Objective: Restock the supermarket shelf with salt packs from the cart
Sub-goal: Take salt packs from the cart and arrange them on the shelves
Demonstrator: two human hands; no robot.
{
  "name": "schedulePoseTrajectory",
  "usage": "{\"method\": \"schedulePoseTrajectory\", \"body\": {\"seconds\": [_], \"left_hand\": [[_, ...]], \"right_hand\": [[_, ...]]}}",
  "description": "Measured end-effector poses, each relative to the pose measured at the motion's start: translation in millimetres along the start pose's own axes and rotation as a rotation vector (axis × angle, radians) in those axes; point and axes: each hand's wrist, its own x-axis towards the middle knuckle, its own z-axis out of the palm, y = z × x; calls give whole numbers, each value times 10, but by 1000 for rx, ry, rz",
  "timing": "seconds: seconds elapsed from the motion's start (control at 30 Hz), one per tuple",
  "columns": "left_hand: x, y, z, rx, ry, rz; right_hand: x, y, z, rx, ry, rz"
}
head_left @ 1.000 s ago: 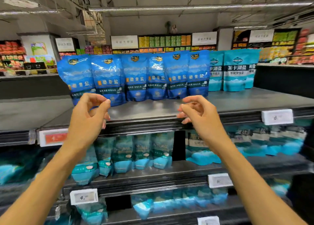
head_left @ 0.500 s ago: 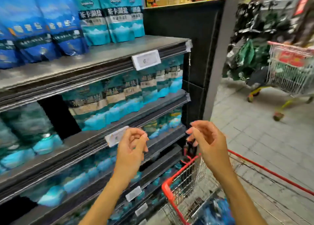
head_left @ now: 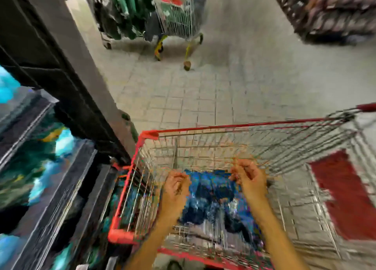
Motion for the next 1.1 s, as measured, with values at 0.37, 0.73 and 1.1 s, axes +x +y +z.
{"method": "schedulePoseTrajectory", "body": {"seconds": [0.37,0.73,1.1], "left_hand": [[836,-1309,1032,320,-141,-459],[1726,-3261,1231,632,-90,-597],[2519,-4532,1440,958,-255,-486]], "right_hand": [[495,1611,-940,-262,207,429],[1058,3530,-593,-439,54,625],[1764,4561,-291,-520,120,738]]}}
